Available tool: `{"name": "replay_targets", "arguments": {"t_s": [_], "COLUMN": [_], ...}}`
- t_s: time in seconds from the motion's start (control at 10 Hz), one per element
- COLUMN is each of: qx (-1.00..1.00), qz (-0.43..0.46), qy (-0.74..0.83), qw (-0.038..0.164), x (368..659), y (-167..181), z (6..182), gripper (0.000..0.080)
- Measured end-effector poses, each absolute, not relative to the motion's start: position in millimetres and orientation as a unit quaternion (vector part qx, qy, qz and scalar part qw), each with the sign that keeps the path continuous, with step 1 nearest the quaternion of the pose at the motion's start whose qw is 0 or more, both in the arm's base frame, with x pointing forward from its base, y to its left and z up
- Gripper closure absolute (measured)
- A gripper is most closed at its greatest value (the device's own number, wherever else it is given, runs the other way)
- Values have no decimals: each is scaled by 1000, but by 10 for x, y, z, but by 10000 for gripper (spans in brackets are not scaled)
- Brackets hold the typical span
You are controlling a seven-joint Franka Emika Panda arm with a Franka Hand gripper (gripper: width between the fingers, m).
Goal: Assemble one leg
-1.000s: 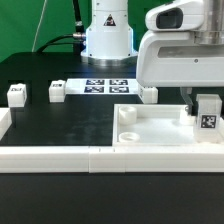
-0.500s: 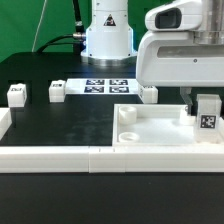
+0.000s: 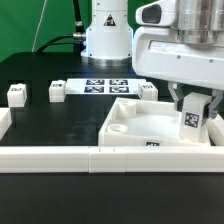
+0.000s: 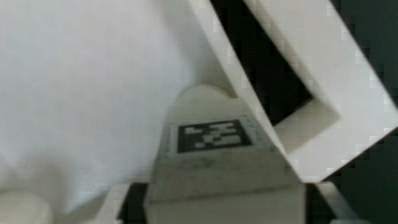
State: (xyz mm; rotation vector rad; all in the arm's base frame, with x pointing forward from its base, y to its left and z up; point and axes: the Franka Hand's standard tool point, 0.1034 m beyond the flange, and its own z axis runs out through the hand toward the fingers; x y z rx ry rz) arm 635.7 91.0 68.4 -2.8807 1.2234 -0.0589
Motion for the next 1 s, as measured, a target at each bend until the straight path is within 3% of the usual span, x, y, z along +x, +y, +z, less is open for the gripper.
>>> {"name": "replay_targets", "arguments": {"t_s": [0.4, 0.5, 0.6, 0.7, 1.0], "qx": [-906, -906, -906, -906, -906], "qz": [-21, -21, -21, -21, -21], "qy": [423, 423, 423, 423, 423], "qw": [-2, -2, -2, -2, -2], "x": [6350, 6350, 6350, 6350, 6350], "y": [823, 824, 824, 824, 824], "z": [685, 684, 684, 684, 684], "gripper": [491, 266, 266, 174, 151]}}
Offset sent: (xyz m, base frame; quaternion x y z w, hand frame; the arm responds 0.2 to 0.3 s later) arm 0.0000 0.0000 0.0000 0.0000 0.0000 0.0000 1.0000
